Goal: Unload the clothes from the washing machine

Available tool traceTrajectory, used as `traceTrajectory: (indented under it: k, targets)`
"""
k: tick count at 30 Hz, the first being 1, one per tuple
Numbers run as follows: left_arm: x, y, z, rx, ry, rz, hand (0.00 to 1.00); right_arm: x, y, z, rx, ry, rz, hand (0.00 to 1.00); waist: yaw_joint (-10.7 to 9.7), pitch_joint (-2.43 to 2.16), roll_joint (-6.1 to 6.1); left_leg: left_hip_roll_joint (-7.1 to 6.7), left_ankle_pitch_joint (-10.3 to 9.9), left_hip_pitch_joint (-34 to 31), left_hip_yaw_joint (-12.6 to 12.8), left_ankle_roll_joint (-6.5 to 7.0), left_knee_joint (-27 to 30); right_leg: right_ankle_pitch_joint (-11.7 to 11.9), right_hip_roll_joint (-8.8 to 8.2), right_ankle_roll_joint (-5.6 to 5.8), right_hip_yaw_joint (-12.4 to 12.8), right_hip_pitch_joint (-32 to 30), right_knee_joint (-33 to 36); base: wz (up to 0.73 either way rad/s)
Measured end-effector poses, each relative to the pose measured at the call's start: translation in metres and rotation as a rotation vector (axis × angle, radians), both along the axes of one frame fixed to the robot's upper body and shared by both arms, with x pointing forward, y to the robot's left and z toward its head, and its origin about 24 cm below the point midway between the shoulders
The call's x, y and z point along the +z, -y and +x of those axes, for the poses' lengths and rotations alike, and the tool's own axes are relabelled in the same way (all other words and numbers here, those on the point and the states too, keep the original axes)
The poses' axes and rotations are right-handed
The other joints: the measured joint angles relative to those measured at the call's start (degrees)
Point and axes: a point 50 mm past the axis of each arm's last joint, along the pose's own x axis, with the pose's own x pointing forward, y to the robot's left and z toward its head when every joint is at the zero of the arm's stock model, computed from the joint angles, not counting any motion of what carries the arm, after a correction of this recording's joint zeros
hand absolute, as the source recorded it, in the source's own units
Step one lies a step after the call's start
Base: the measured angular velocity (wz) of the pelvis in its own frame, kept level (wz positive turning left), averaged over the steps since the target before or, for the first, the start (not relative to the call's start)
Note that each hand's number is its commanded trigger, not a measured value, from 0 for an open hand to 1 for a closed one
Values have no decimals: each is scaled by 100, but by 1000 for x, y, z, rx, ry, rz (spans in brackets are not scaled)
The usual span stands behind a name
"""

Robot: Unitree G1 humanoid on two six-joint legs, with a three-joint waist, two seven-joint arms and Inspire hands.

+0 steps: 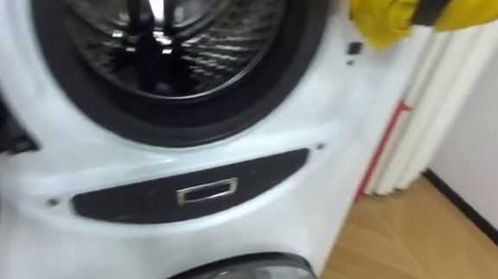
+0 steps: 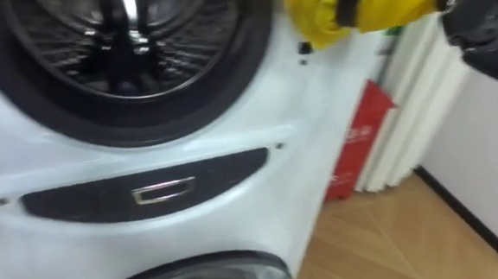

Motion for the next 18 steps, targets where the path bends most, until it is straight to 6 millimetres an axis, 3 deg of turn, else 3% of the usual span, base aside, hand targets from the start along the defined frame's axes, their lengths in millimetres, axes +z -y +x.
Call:
traceTrajectory:
  k: [10, 13, 18]
  targets:
    - [3, -7, 23, -18, 64, 20, 0, -13, 30, -12, -148, -82, 27, 100, -346, 24, -7, 116, -125, 102, 856, -136, 51, 125, 340, -62, 751, -190, 14, -46]
    - [3, -8, 31, -34, 84, 17, 0, -28, 42, -12, -182, -164, 57, 100, -519, 33, 0, 128, -126, 81, 1032, -139, 54, 129, 364, -66, 823, -263, 22, -21]
    - [1, -3, 55, -108, 108, -38, 0, -67, 57, -13, -230, -347, 150, 100, -503, 92, 97, 126, -146, 60, 1286, -165, 47, 156, 451, -43, 1060, -391, 38, -27]
